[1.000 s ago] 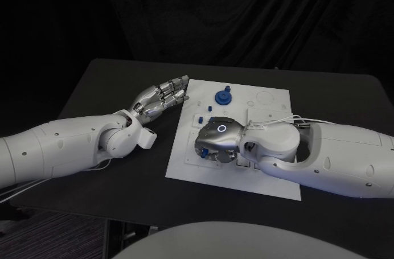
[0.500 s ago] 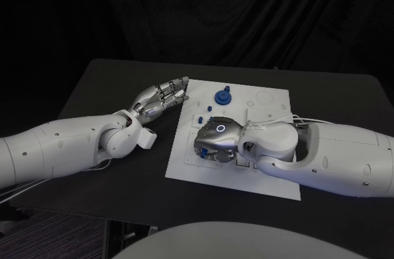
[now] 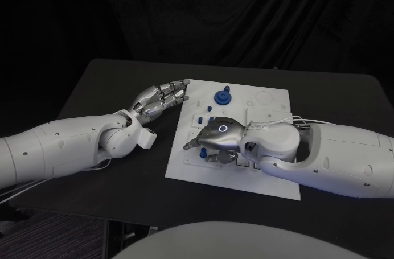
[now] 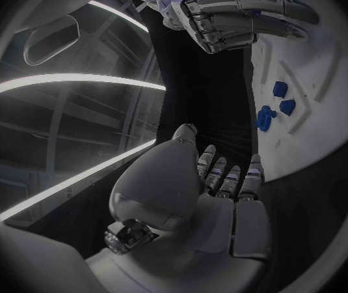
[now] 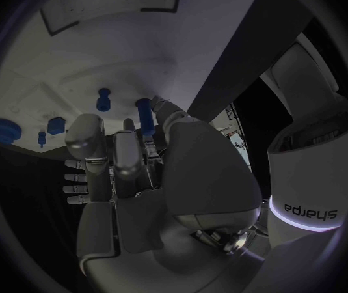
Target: Assemble the parts on the task board
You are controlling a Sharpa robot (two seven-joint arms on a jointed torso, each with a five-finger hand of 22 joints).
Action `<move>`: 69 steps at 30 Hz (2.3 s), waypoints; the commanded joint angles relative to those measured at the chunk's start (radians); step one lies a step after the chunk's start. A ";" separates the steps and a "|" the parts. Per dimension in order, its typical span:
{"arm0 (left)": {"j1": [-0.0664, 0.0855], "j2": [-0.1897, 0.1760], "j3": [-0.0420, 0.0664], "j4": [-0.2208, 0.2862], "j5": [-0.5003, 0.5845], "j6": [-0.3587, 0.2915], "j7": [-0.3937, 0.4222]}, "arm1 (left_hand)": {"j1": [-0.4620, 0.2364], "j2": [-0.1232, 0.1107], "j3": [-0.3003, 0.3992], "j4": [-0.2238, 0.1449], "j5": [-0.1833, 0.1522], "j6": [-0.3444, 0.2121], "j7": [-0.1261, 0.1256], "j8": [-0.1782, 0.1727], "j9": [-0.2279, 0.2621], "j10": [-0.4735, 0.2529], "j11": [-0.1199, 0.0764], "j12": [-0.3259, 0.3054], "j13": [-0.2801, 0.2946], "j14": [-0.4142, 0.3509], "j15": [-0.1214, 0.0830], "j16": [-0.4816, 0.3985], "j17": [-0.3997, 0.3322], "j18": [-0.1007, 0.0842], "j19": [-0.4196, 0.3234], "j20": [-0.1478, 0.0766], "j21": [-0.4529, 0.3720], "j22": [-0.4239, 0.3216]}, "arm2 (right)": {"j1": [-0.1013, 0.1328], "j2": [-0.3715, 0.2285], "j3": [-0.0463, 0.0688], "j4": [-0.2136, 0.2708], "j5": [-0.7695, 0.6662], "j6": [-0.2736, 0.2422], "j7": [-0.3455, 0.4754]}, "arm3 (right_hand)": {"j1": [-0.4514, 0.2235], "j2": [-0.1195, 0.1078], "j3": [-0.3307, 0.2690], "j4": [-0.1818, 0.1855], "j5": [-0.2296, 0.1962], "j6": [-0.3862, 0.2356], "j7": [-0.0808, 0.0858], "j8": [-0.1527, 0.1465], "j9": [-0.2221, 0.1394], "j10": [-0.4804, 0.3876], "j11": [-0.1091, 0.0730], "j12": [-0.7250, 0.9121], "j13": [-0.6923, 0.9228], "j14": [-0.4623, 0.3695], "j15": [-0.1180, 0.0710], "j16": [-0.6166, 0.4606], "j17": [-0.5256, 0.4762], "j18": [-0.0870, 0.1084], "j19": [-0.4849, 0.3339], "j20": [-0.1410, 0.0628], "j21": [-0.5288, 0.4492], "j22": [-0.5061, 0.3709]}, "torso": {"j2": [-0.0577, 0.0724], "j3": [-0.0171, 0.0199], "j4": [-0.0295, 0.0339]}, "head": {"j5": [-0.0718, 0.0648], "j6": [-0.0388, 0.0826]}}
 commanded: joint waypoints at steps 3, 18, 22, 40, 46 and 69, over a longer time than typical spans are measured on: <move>-0.003 -0.003 0.001 0.003 0.001 0.016 0.064 | -0.001 0.009 0.003 -0.002 0.004 0.003 0.001 0.004 0.000 0.001 -0.006 -0.002 -0.001 0.001 0.007 0.002 0.000 0.015 0.003 0.005 -0.001 -0.001 | -0.001 -0.032 0.001 0.021 0.052 -0.135 0.030 | 0.004 -0.001 -0.020 0.010 0.004 -0.017 -0.004 -0.004 -0.008 -0.021 0.002 0.003 0.002 -0.003 0.002 0.002 0.005 0.003 -0.001 0.002 0.000 0.123 | -0.001 0.0002 -0.0013 | 0.009 0.000; -0.004 -0.022 0.001 0.012 0.001 0.006 0.065 | 0.000 0.009 0.004 -0.002 0.004 0.004 -0.001 0.005 0.000 0.002 -0.004 -0.001 -0.001 0.002 0.007 0.003 0.000 0.015 0.004 0.005 0.000 0.000 | 0.127 -0.287 0.004 0.173 0.352 -0.333 0.057 | 0.039 0.028 -0.030 0.044 0.004 0.191 0.080 0.045 0.010 0.042 -0.006 0.125 0.040 0.003 -0.004 0.011 0.015 0.002 0.007 -0.003 0.006 0.126 | -0.001 0.0002 -0.0002 | 0.009 0.000; -0.004 -0.028 0.001 0.016 0.001 0.003 0.065 | 0.000 0.008 0.004 -0.003 0.005 0.007 -0.002 0.006 0.001 0.004 -0.003 0.001 0.000 0.003 0.007 0.003 0.000 0.015 0.005 0.005 0.000 0.001 | 0.145 -0.372 0.002 0.192 0.414 -0.323 0.072 | 0.070 0.031 -0.042 0.002 -0.003 0.387 0.111 0.109 0.038 0.078 -0.061 0.722 0.454 -0.036 -0.039 -0.046 -0.062 0.027 -0.035 -0.051 -0.078 0.108 | 0.001 0.0002 -0.0004 | 0.001 0.000; -0.005 -0.024 0.001 0.017 0.001 0.007 0.066 | 0.002 0.006 0.005 -0.004 0.006 -0.004 -0.001 0.004 -0.001 0.008 0.012 0.004 0.000 0.003 0.008 0.003 0.000 0.016 0.004 0.008 0.000 -0.003 | 0.097 -0.539 0.000 0.179 0.438 -0.047 -0.244 | -0.332 0.092 -0.133 0.170 -0.059 0.397 0.083 0.310 0.269 0.701 -0.127 1.477 1.483 0.172 -0.078 0.291 0.487 -0.080 0.186 -0.073 0.477 0.234 | 0.000 -0.0023 -0.0042 | 0.001 0.000; -0.005 -0.025 0.001 0.017 0.001 0.010 0.065 | 0.002 0.007 0.006 -0.004 0.006 -0.002 0.006 0.005 -0.001 0.009 0.012 0.004 0.000 0.004 0.008 0.003 0.000 0.016 0.004 0.009 0.000 -0.003 | 0.078 -0.543 0.000 0.185 0.422 0.012 -0.340 | -0.434 0.069 -0.109 0.171 -0.073 0.371 0.055 0.478 0.448 0.701 -0.137 1.477 1.483 0.172 -0.092 0.291 0.487 -0.082 0.189 -0.086 0.491 0.237 | 0.000 -0.0020 -0.0030 | -0.003 0.000; -0.005 -0.030 0.001 0.020 0.001 0.017 0.062 | 0.005 0.008 0.010 -0.005 0.007 0.013 0.023 0.011 0.001 0.019 0.022 0.011 0.002 0.003 0.004 0.003 0.000 0.018 0.003 0.010 0.000 -0.005 | 0.054 -0.559 0.000 0.261 0.533 0.058 -0.482 | -0.483 0.095 -0.074 0.165 -0.016 0.398 0.035 0.581 0.604 0.701 -0.150 1.477 1.483 0.172 -0.115 0.291 0.487 -0.092 0.208 -0.107 0.533 0.250 | 0.000 -0.0021 -0.0048 | -0.025 0.000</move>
